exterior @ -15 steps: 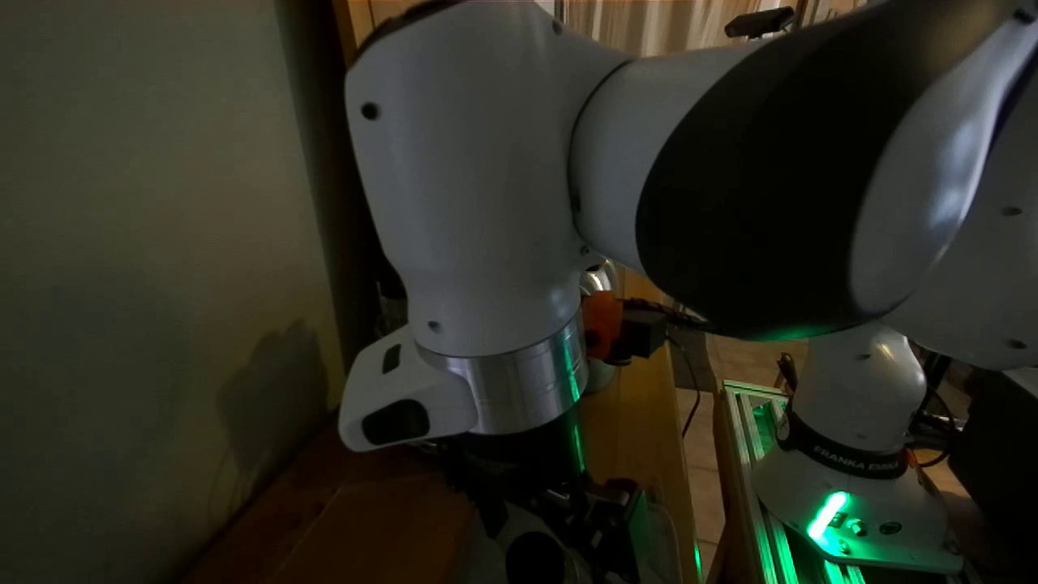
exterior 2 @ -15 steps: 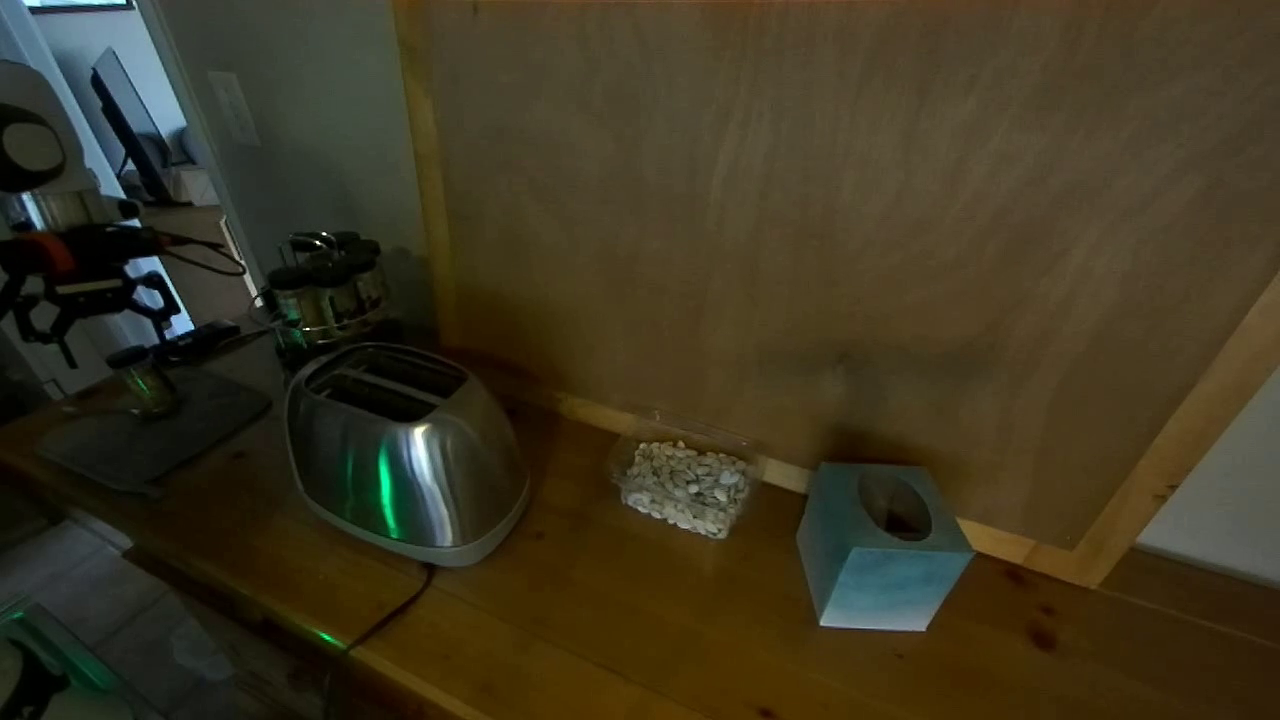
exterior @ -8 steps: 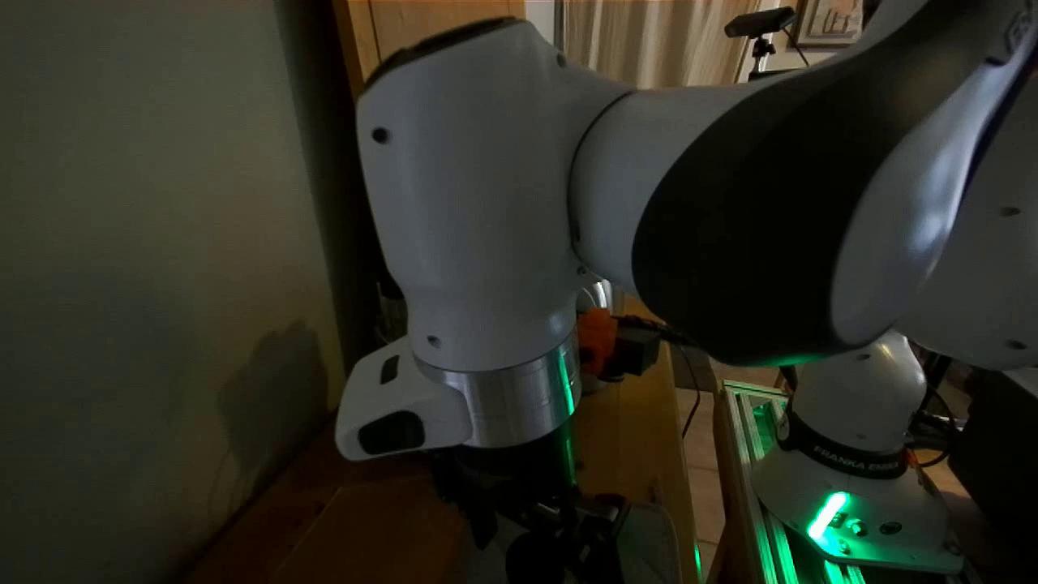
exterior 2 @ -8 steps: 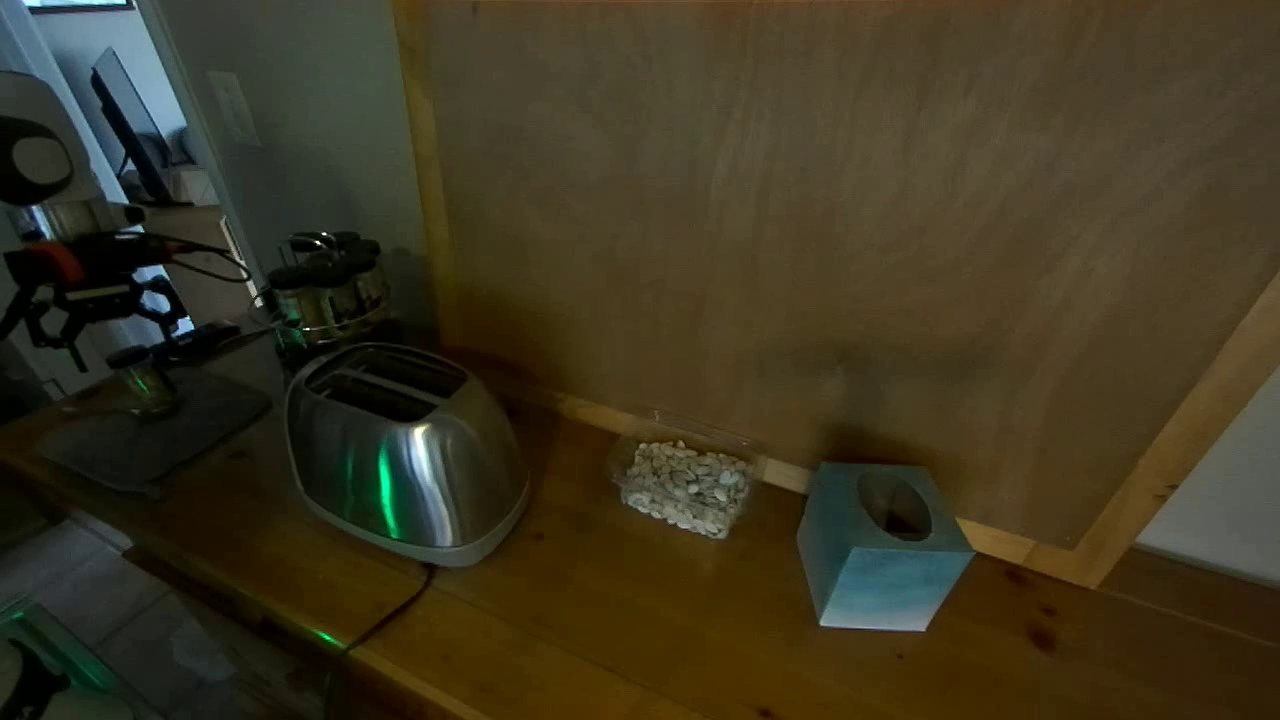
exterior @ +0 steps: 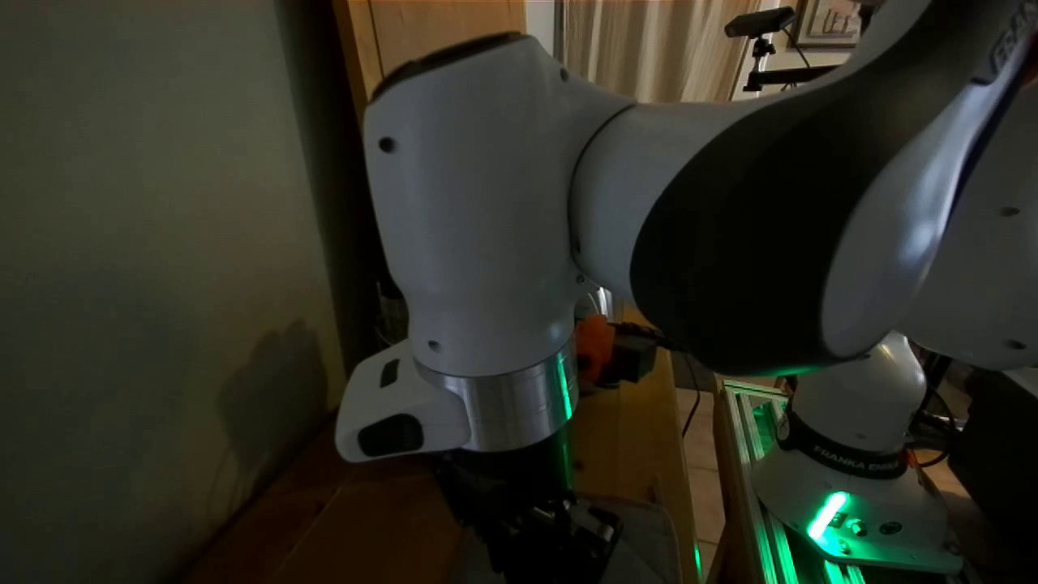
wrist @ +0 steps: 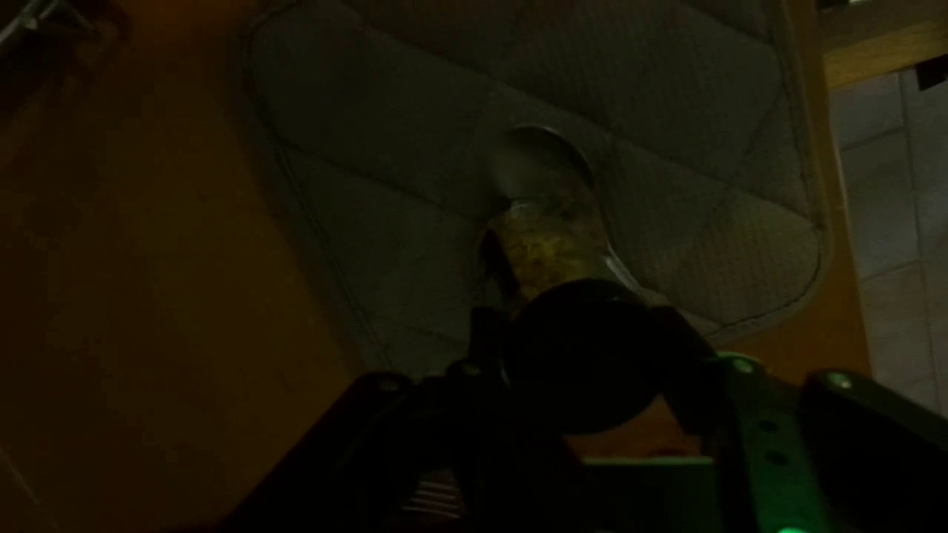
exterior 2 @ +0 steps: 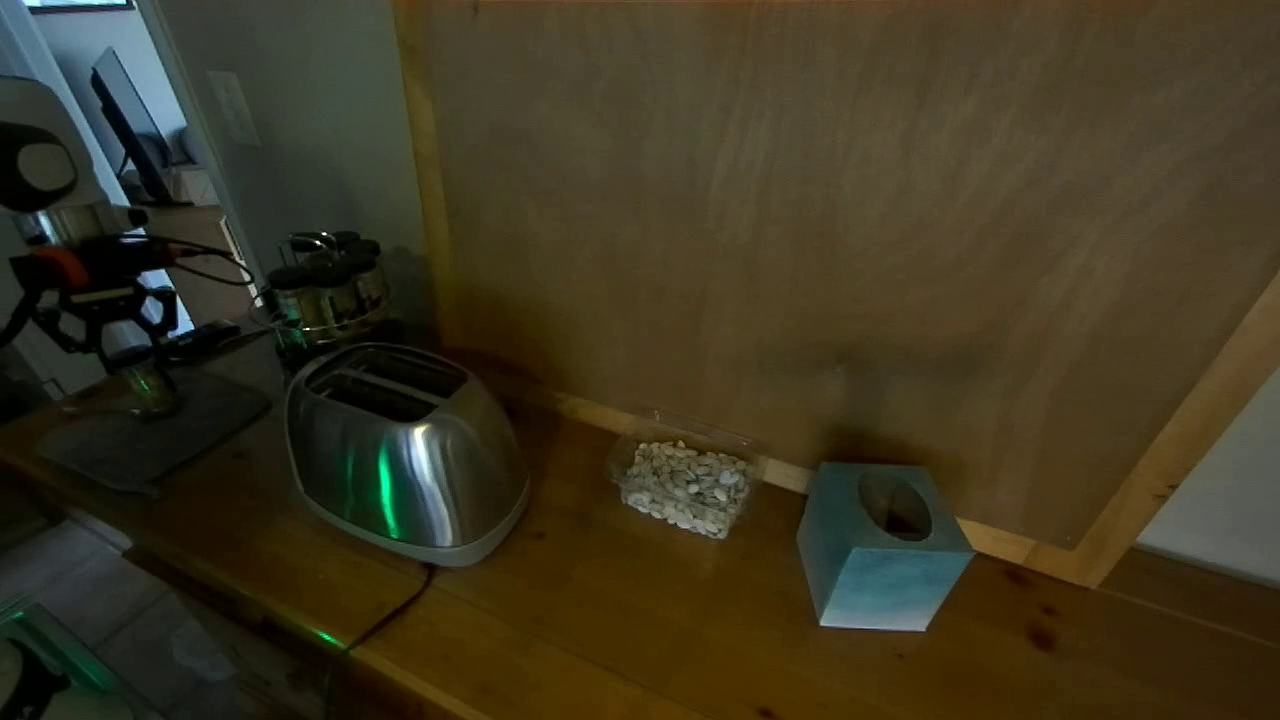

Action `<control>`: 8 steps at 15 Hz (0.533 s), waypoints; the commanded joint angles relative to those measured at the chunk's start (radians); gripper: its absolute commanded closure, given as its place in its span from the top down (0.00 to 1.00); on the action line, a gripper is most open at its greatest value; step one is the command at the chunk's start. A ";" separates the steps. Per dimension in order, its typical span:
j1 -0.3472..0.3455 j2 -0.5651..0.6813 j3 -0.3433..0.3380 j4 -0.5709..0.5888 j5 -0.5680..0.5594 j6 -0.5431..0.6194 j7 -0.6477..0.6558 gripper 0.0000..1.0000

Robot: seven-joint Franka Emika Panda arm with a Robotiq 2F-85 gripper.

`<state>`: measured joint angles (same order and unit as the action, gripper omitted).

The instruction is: Put the spice bottle on the spice rack

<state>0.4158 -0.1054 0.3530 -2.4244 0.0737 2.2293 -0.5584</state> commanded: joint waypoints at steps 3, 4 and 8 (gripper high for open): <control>-0.007 -0.005 -0.003 0.021 -0.022 -0.021 0.004 0.27; -0.007 -0.019 -0.003 0.037 -0.029 -0.048 0.007 0.27; -0.015 -0.060 -0.007 0.124 -0.073 -0.184 0.032 0.27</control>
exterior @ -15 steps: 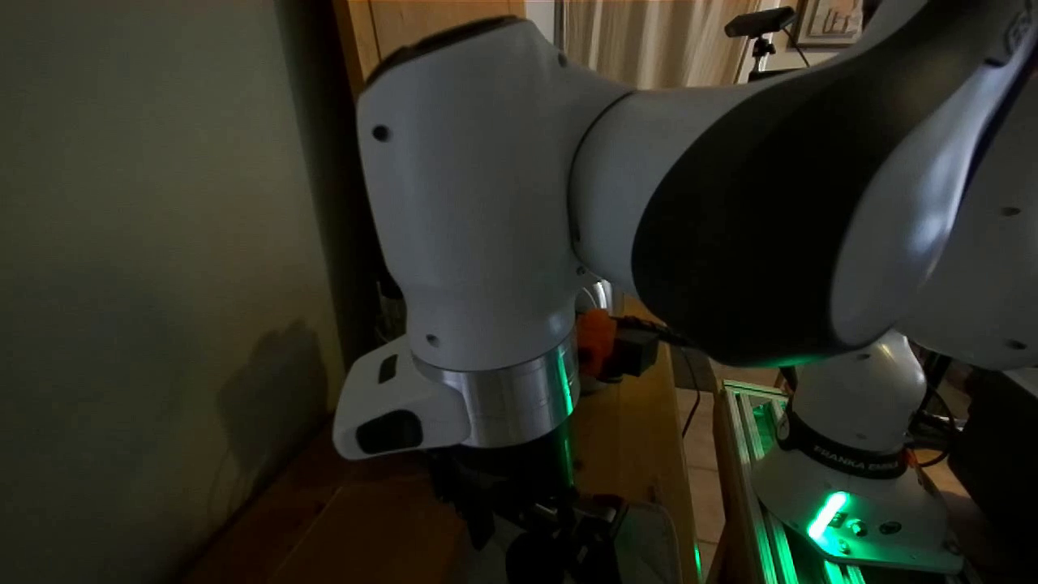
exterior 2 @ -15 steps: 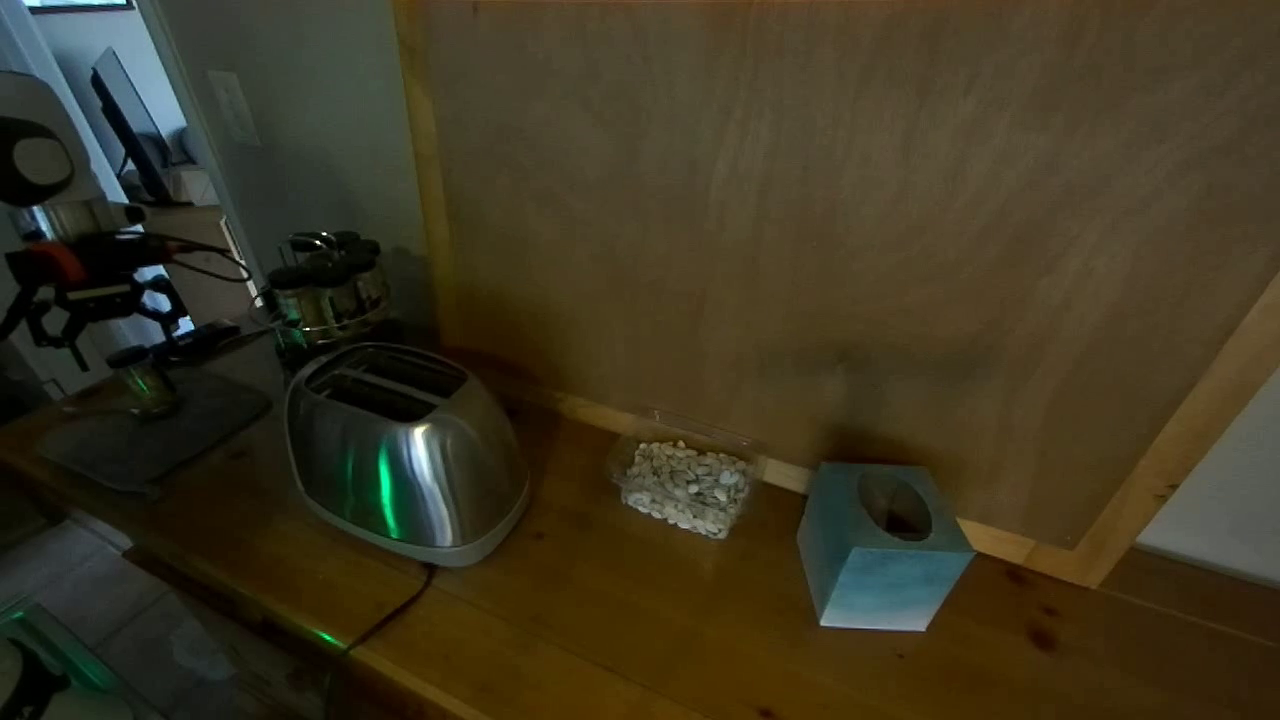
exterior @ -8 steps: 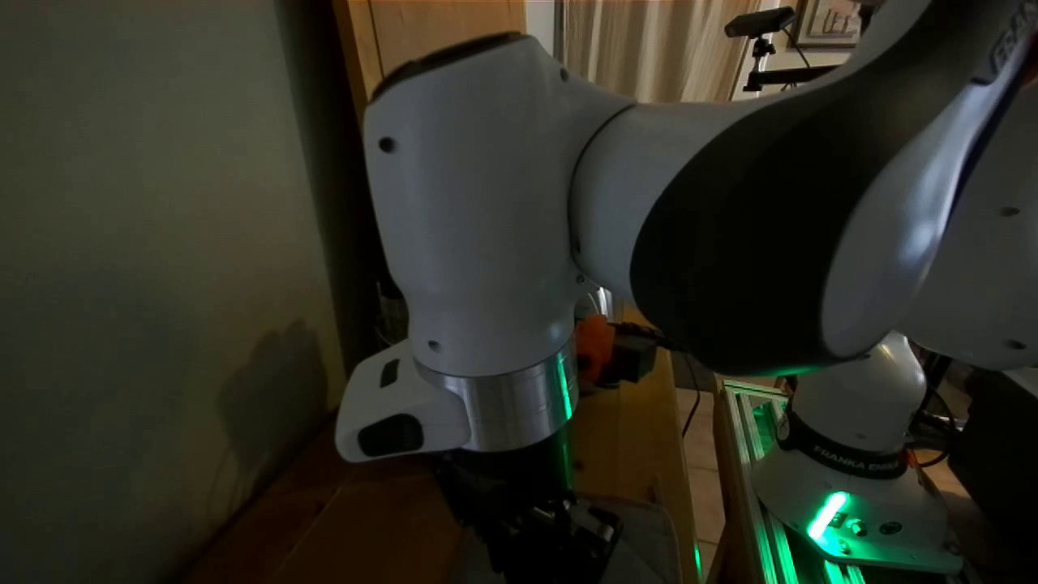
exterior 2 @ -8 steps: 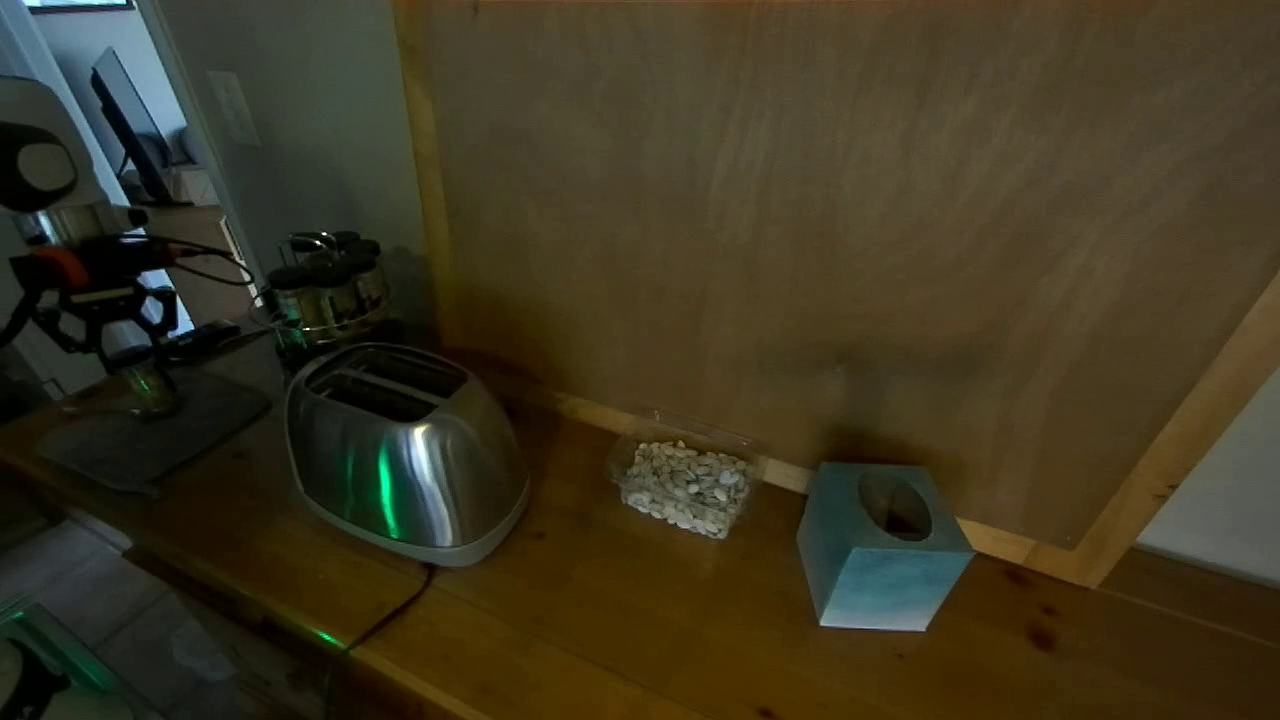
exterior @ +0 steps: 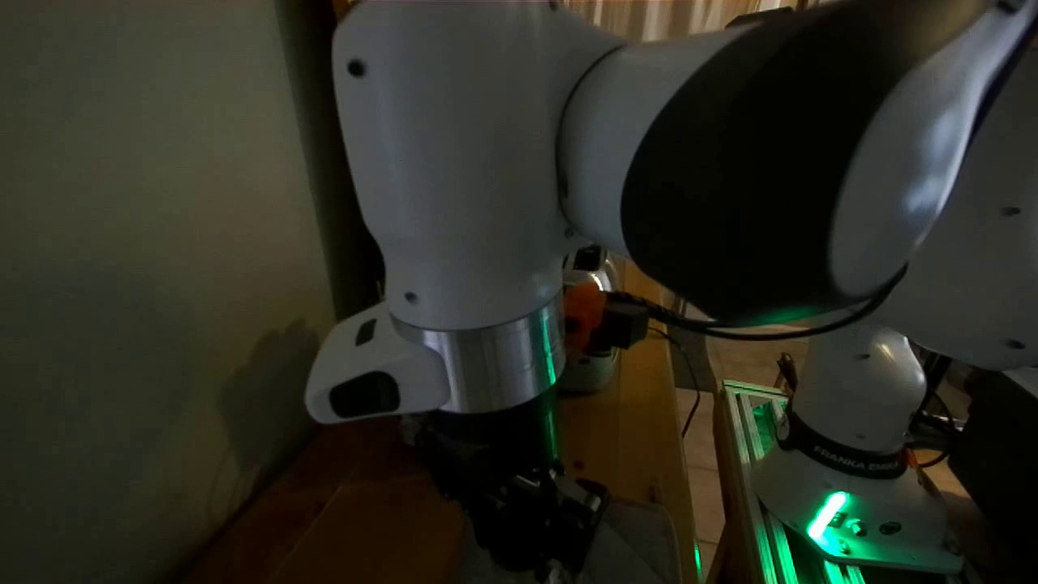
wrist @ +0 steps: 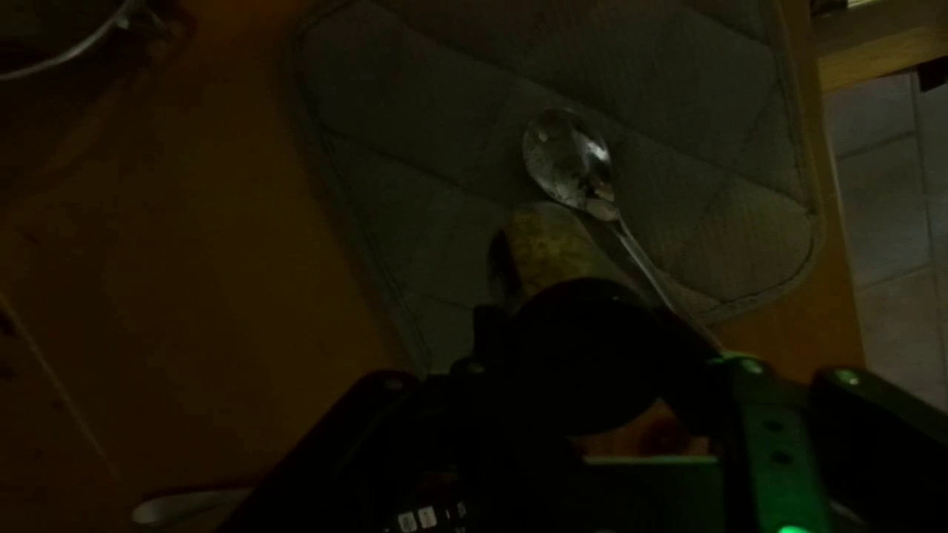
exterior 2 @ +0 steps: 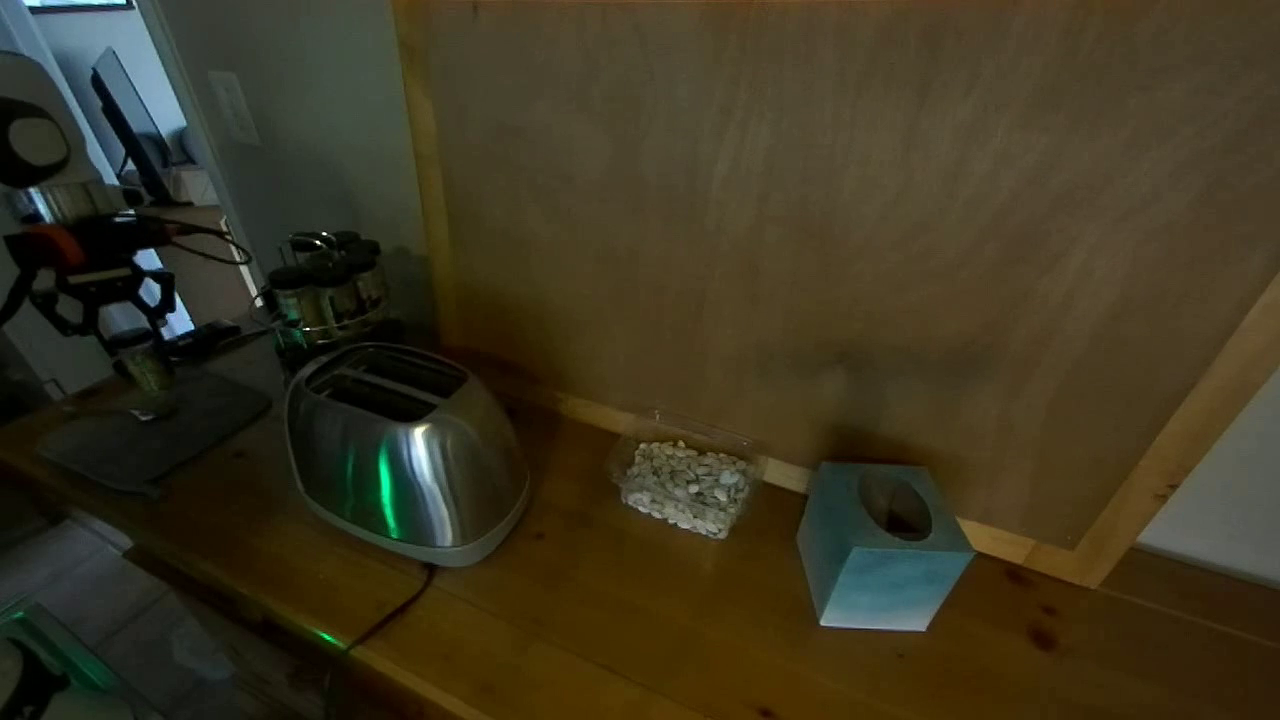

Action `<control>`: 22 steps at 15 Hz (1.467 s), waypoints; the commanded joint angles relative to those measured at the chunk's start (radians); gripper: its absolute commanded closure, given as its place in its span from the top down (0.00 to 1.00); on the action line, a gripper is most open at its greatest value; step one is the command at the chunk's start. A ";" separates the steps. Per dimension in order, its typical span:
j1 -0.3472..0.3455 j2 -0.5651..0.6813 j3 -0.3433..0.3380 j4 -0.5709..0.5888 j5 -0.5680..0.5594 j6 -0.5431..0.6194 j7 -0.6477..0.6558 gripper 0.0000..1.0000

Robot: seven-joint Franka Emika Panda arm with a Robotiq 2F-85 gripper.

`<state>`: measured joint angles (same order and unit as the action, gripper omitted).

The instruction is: Put the spice bottle on the spice rack

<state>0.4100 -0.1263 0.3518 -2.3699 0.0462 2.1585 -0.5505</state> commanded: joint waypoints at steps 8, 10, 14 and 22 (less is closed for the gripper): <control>-0.025 -0.079 -0.040 0.187 -0.056 -0.264 0.022 0.52; -0.023 -0.077 -0.039 0.182 -0.056 -0.264 0.022 0.52; -0.036 -0.108 -0.050 0.173 -0.056 -0.262 0.049 0.27; -0.094 -0.254 -0.116 0.162 -0.065 -0.263 0.194 0.27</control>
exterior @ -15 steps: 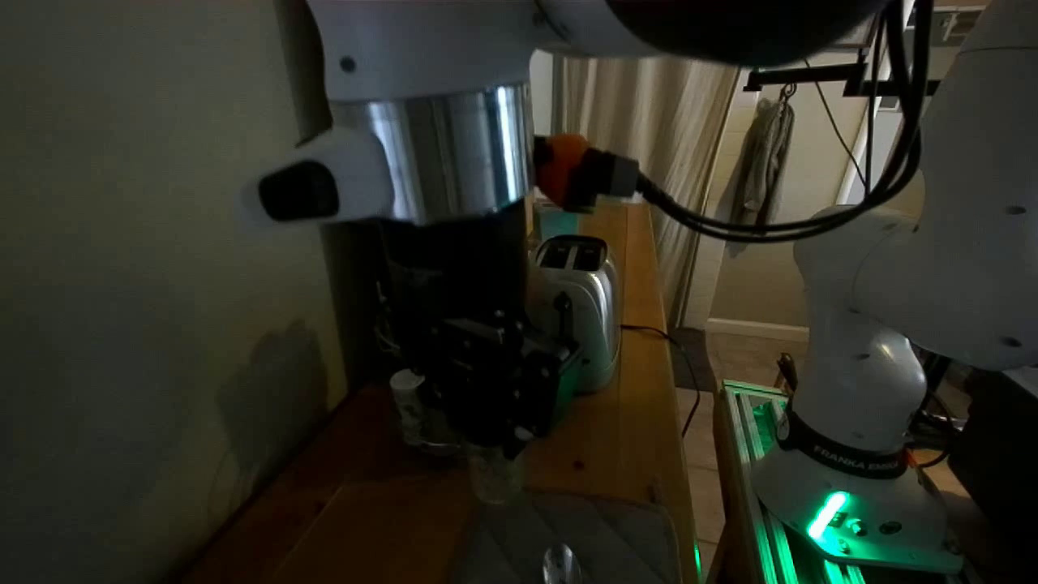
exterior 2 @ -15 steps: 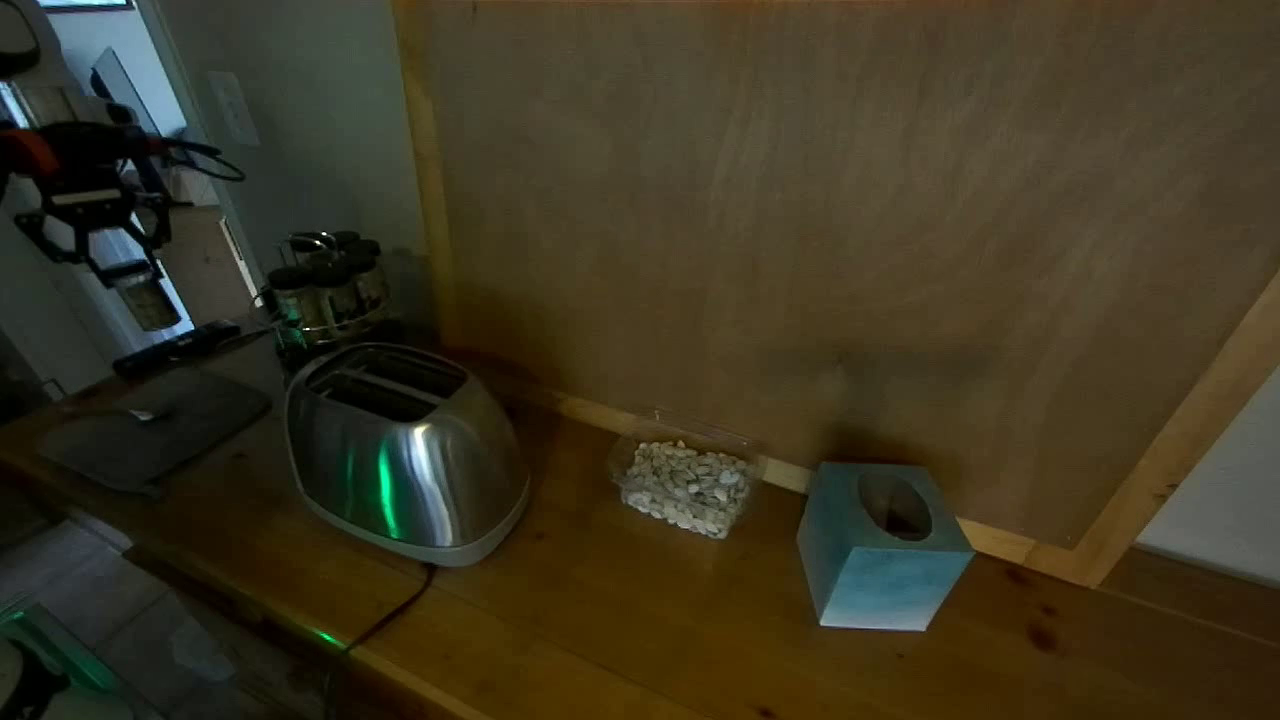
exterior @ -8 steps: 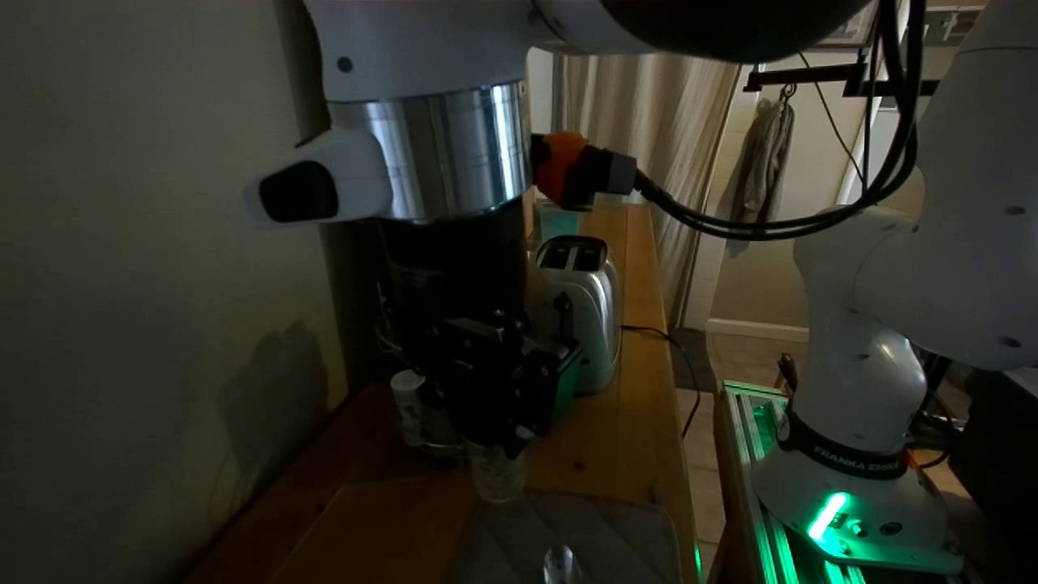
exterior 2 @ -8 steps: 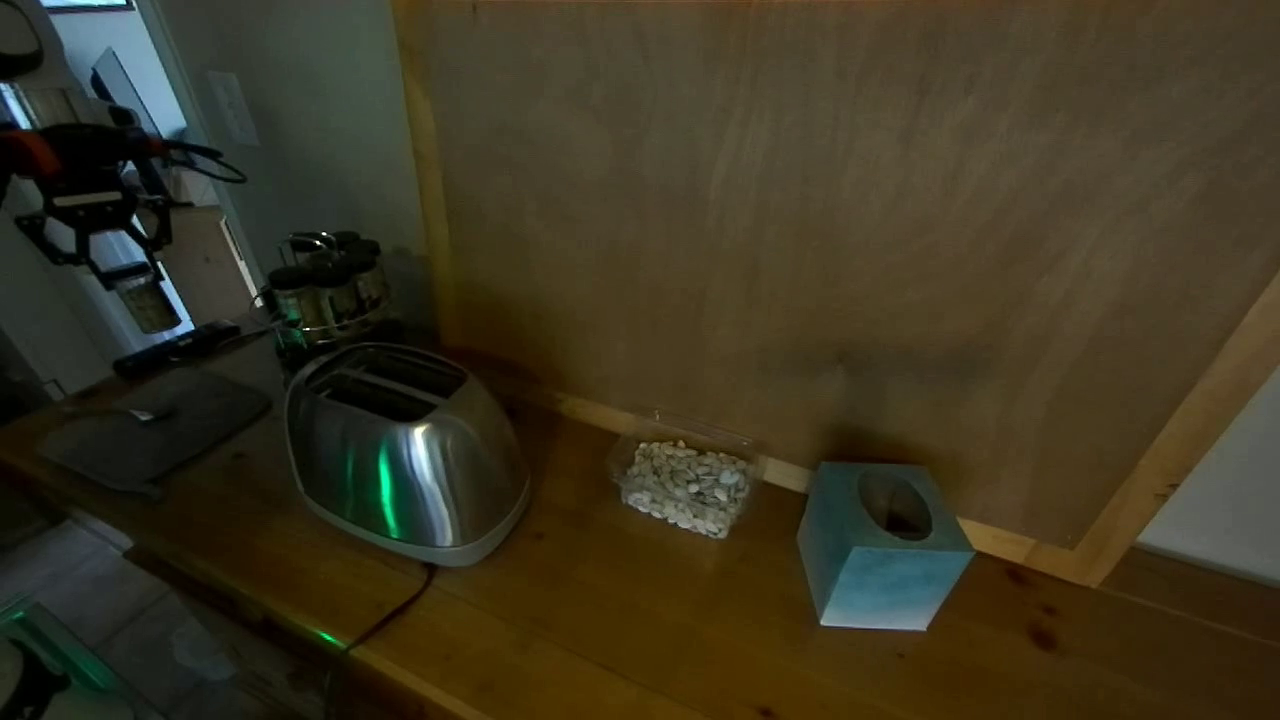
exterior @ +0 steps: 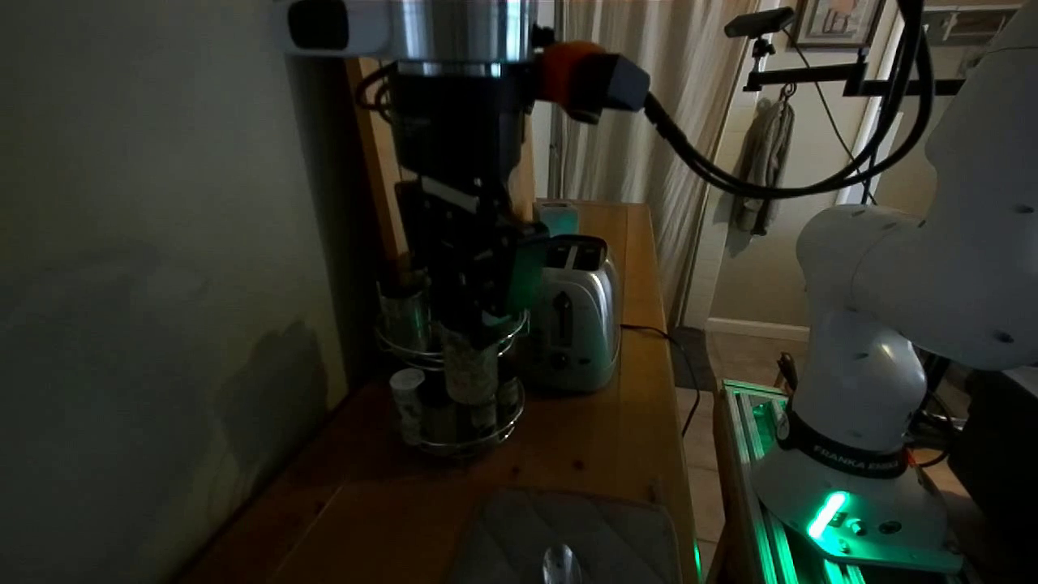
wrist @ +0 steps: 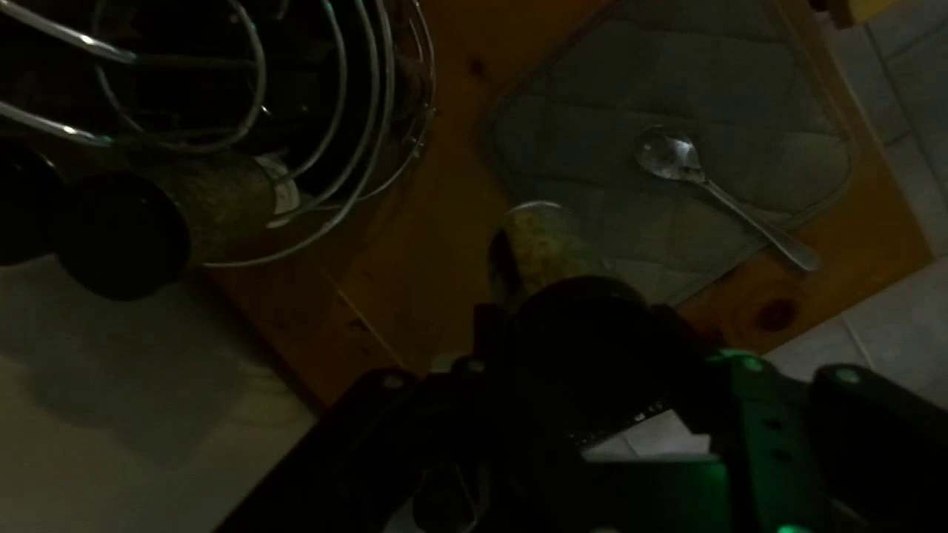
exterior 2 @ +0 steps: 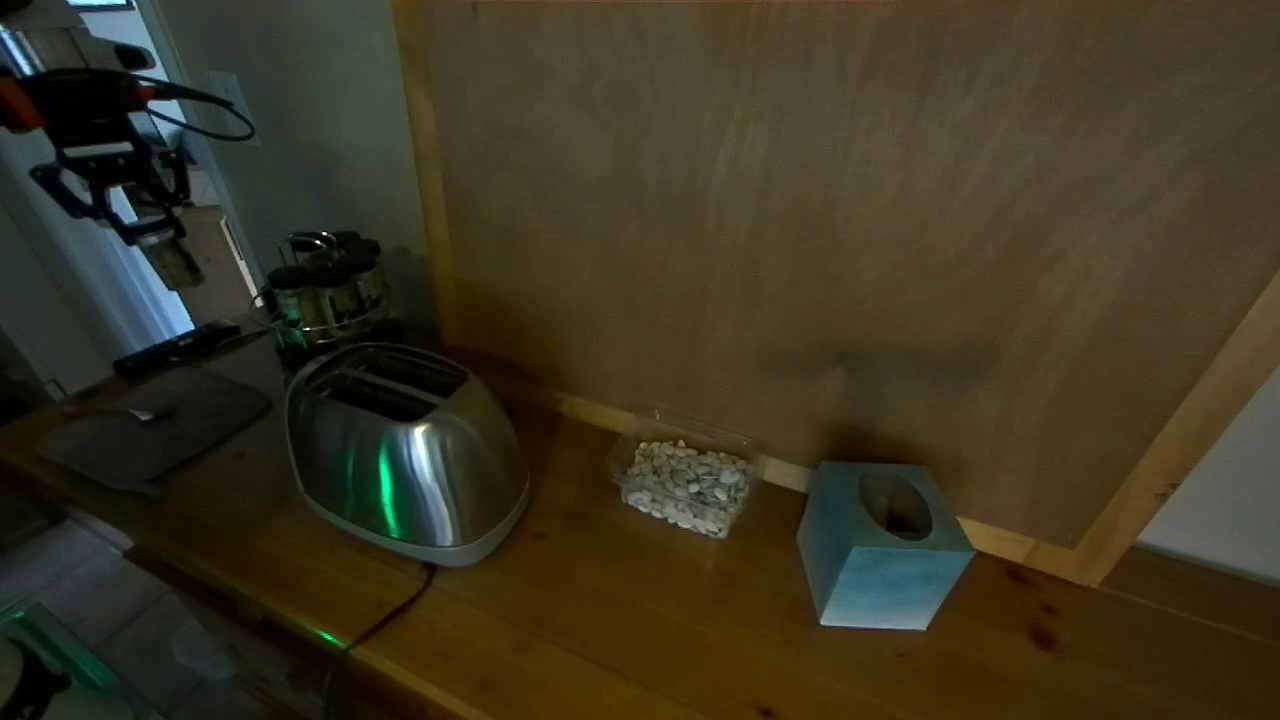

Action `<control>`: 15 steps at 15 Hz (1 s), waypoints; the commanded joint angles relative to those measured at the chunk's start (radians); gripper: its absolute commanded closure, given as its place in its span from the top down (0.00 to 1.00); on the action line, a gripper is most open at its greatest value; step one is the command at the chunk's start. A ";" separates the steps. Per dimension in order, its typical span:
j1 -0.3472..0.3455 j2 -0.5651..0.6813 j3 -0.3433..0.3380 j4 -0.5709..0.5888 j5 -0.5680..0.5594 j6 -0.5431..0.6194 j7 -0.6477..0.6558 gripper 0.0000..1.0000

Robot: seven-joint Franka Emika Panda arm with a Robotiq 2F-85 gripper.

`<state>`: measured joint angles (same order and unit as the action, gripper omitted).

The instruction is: Put the spice bottle on the spice rack

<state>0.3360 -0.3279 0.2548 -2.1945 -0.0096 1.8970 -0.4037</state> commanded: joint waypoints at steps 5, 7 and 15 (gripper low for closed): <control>-0.061 -0.080 -0.053 -0.014 -0.018 0.010 0.112 0.27; -0.076 -0.077 -0.063 -0.014 -0.013 0.005 0.135 0.27; -0.108 -0.078 -0.074 -0.064 -0.043 0.070 0.154 0.27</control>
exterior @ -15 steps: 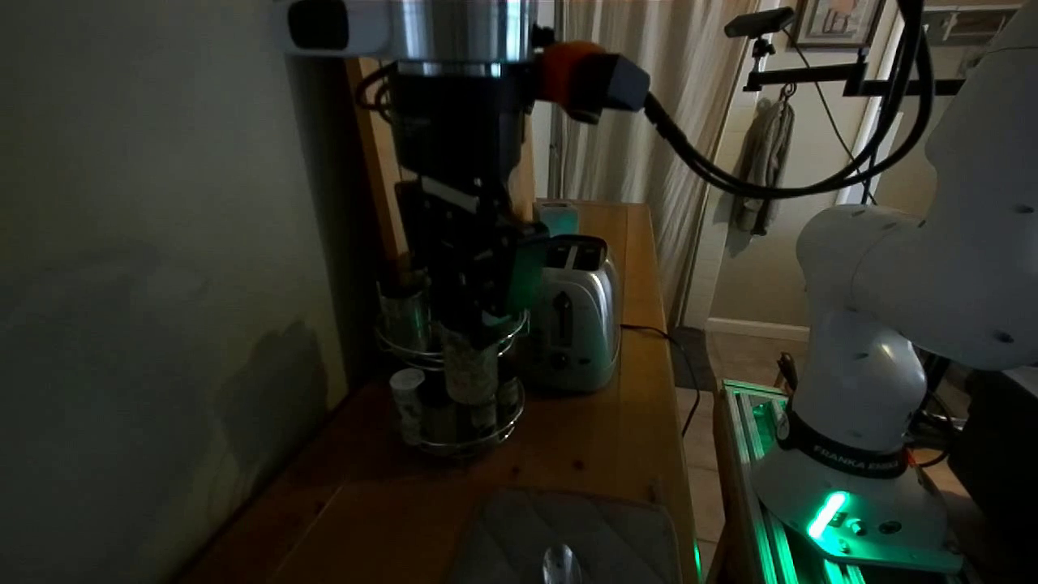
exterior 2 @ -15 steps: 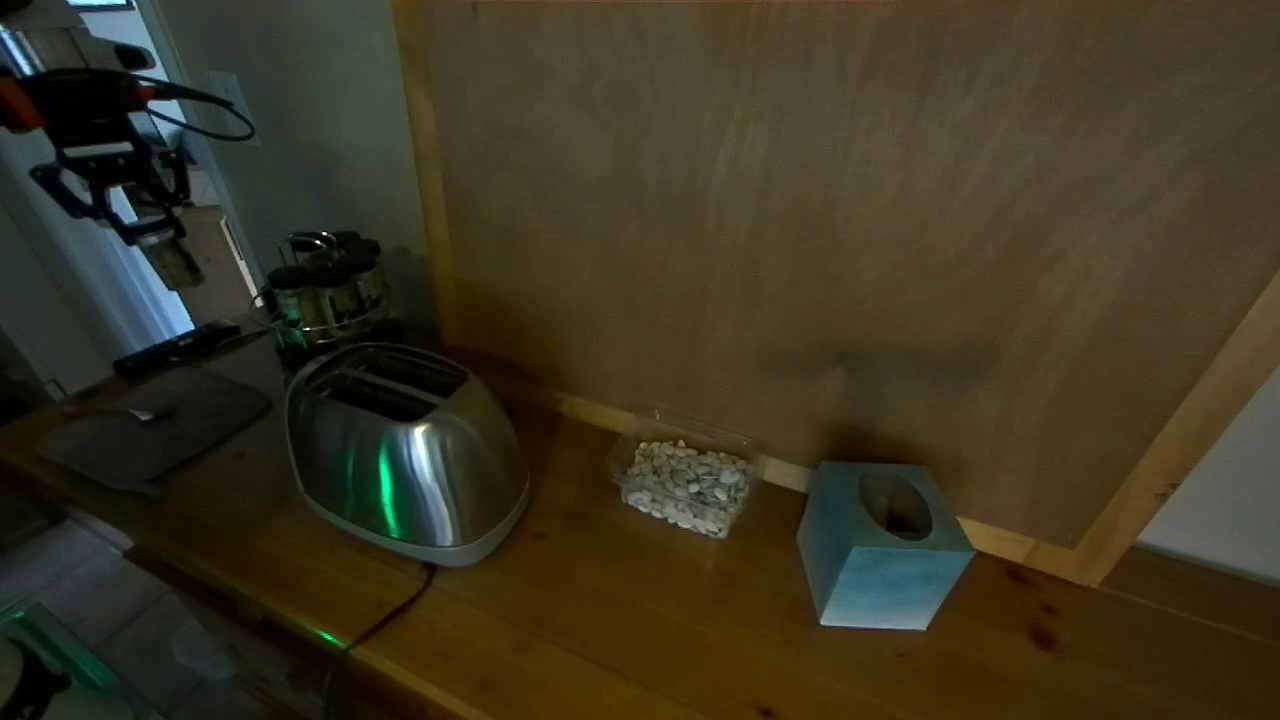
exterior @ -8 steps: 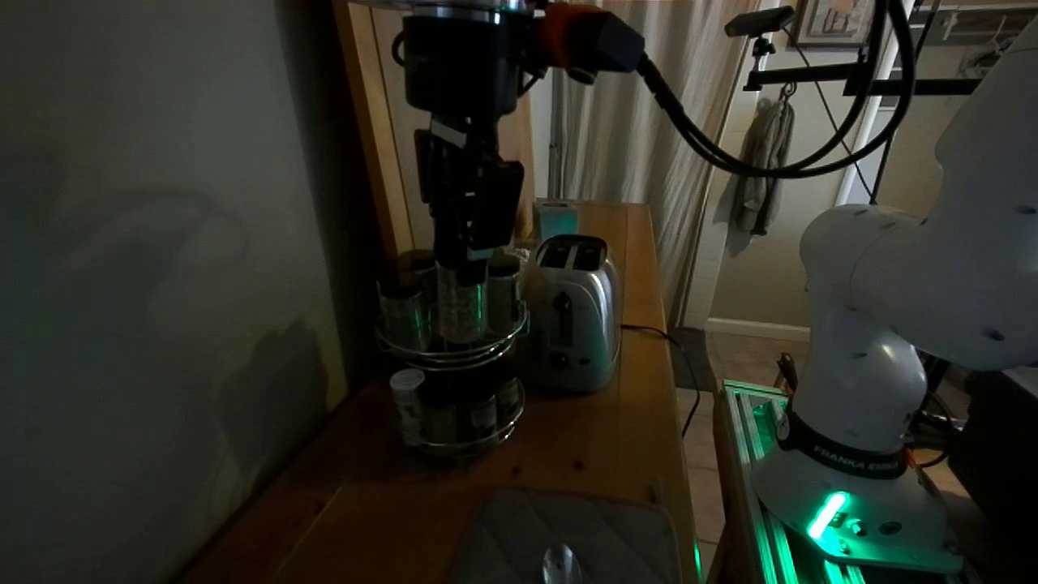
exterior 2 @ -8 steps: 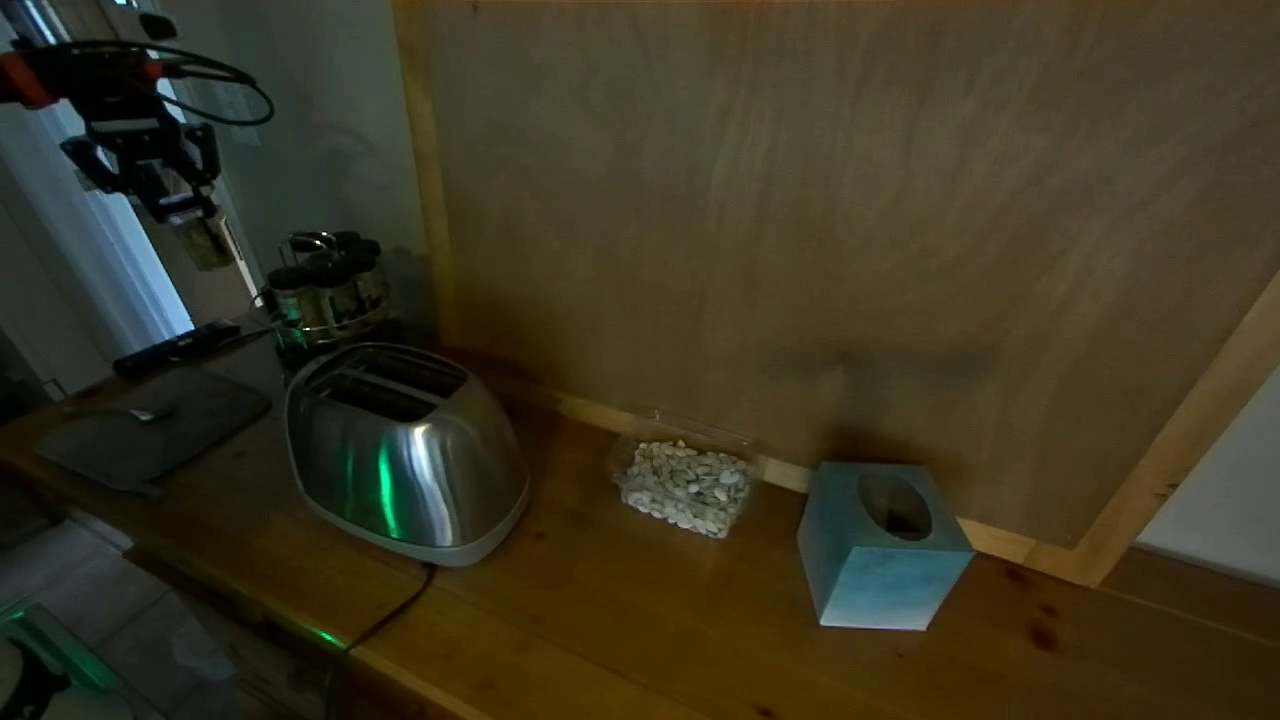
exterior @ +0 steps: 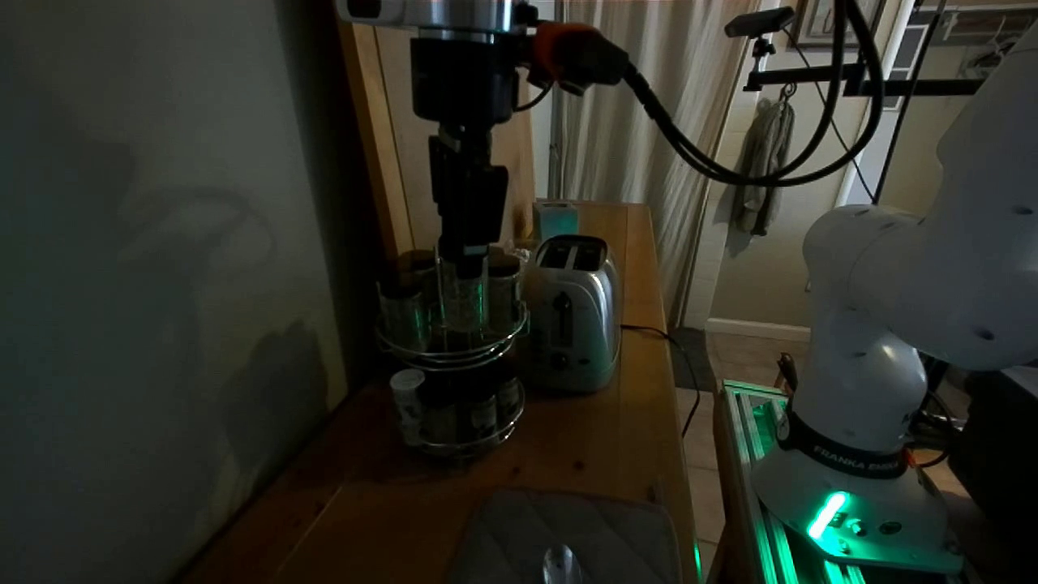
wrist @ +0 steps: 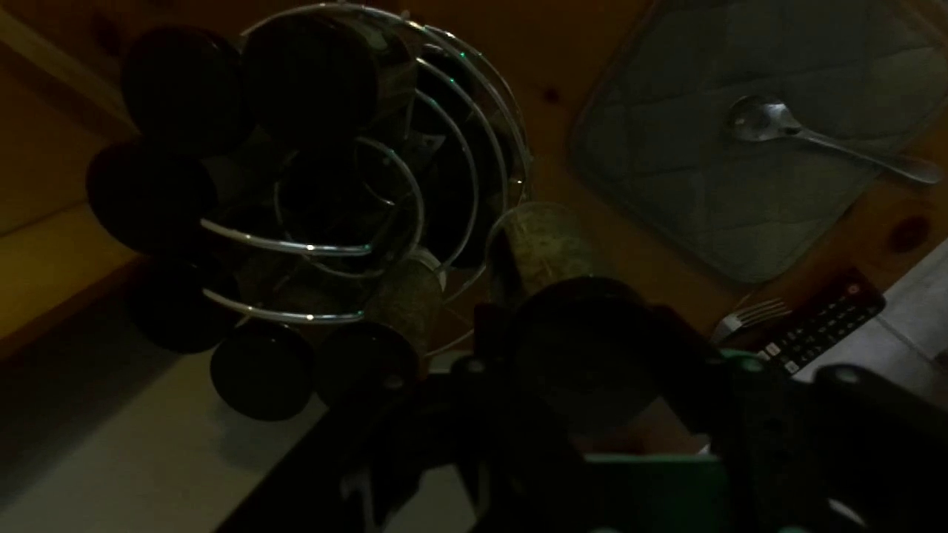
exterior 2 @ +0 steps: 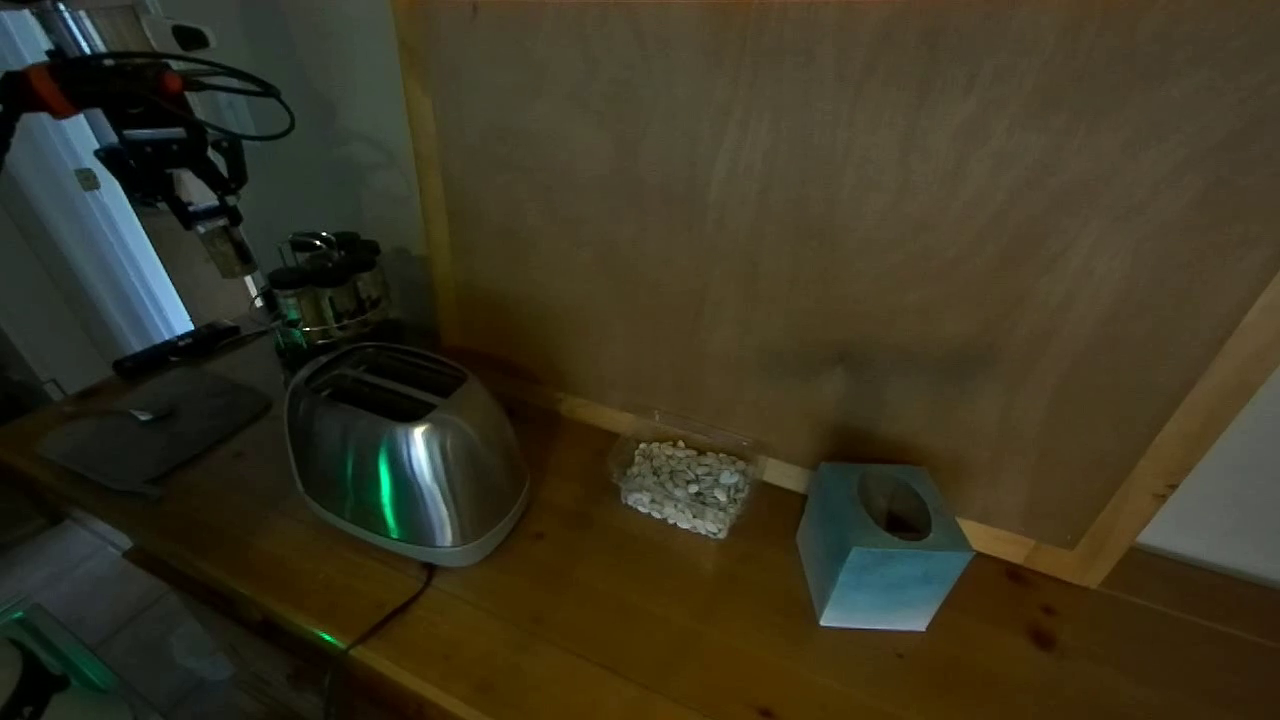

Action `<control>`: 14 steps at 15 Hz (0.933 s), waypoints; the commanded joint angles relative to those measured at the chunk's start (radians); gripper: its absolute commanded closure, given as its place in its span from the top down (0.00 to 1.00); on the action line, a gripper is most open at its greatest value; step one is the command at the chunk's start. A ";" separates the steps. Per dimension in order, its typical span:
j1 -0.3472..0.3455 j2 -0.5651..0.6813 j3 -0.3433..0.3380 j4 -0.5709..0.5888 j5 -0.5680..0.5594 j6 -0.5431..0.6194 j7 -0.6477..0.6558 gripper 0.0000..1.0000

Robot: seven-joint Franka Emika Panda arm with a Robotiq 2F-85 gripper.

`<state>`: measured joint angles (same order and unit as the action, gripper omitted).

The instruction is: Put the spice bottle on the spice rack

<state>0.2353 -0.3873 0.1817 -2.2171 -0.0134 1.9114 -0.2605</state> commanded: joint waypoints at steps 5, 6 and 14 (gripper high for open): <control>-0.016 -0.011 -0.006 -0.094 -0.081 0.169 0.004 0.27; -0.016 -0.011 -0.008 -0.103 -0.084 0.191 0.001 0.27; -0.013 0.011 -0.027 -0.139 -0.064 0.250 -0.003 0.27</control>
<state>0.2231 -0.3799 0.1657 -2.3410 -0.0750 2.1377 -0.2605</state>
